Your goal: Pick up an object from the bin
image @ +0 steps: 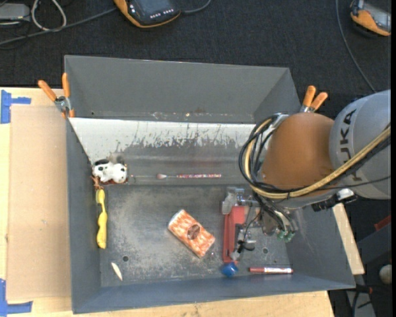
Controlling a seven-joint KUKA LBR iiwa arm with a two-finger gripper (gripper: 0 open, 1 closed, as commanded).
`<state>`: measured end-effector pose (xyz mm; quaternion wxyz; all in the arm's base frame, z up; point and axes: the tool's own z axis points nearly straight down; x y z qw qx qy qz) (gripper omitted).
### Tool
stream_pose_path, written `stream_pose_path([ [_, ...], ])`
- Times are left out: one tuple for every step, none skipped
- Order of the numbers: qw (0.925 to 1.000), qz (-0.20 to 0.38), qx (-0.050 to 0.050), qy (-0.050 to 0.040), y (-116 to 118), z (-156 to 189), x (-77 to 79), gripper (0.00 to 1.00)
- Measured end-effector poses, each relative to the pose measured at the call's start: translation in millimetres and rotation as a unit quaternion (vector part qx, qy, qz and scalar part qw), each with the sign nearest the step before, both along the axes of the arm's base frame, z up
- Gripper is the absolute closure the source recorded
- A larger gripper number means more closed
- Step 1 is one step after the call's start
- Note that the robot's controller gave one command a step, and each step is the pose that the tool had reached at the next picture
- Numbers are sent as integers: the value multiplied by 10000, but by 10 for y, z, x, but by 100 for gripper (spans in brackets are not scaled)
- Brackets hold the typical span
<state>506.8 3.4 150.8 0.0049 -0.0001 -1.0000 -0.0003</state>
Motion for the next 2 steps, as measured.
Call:
stream_pose_path([
  [10000, -1, 0, -38, 0, 43, 16, 0],
  [9988, -487, 2, -37, 414, -707, 92, 0],
])
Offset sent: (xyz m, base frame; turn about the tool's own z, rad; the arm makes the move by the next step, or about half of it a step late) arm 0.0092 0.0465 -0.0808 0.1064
